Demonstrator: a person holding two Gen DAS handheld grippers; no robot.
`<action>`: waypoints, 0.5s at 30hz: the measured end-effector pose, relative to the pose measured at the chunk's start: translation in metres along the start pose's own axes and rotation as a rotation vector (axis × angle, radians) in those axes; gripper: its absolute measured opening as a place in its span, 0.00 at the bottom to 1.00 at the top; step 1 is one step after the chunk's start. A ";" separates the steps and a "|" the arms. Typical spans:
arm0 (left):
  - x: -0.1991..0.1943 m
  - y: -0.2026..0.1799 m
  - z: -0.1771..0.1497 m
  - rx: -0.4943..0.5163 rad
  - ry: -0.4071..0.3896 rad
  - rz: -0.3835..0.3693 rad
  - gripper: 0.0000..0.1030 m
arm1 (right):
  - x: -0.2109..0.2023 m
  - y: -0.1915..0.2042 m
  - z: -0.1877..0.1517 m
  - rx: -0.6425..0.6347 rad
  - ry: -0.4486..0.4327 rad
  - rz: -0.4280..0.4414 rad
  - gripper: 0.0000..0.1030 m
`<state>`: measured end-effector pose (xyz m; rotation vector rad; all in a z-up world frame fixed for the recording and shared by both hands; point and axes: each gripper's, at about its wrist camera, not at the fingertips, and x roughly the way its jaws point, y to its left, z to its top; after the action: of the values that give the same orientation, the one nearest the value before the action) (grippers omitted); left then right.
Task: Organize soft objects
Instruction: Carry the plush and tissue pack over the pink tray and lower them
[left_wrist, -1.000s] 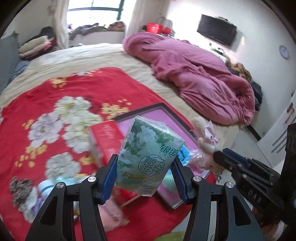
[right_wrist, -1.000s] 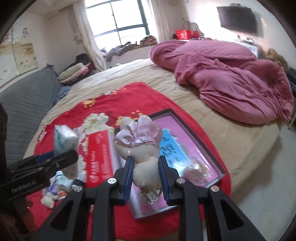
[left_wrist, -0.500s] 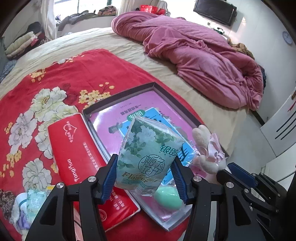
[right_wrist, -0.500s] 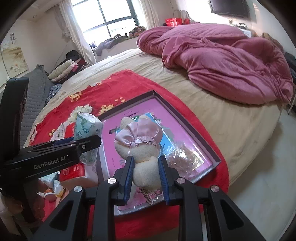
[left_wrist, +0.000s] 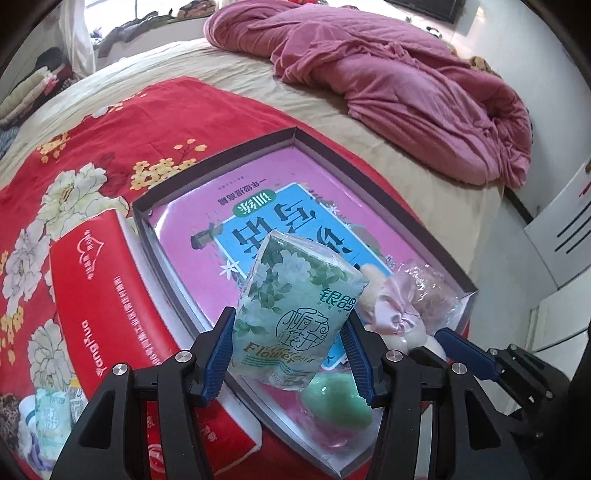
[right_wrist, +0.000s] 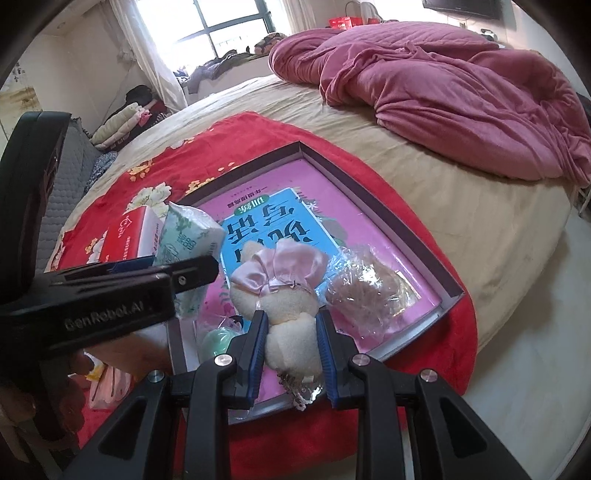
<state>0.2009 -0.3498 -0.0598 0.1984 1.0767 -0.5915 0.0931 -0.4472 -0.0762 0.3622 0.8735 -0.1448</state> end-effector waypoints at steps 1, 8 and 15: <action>0.002 0.000 0.001 -0.004 -0.001 -0.001 0.56 | 0.001 0.000 0.000 -0.001 -0.001 -0.006 0.26; 0.012 -0.005 0.004 0.012 0.018 0.013 0.56 | 0.014 -0.005 0.005 0.002 -0.005 -0.033 0.26; 0.021 -0.009 0.008 0.025 0.033 0.036 0.56 | 0.019 -0.010 0.003 0.020 0.002 -0.027 0.28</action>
<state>0.2094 -0.3678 -0.0730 0.2497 1.0954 -0.5716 0.1048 -0.4574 -0.0920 0.3692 0.8800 -0.1777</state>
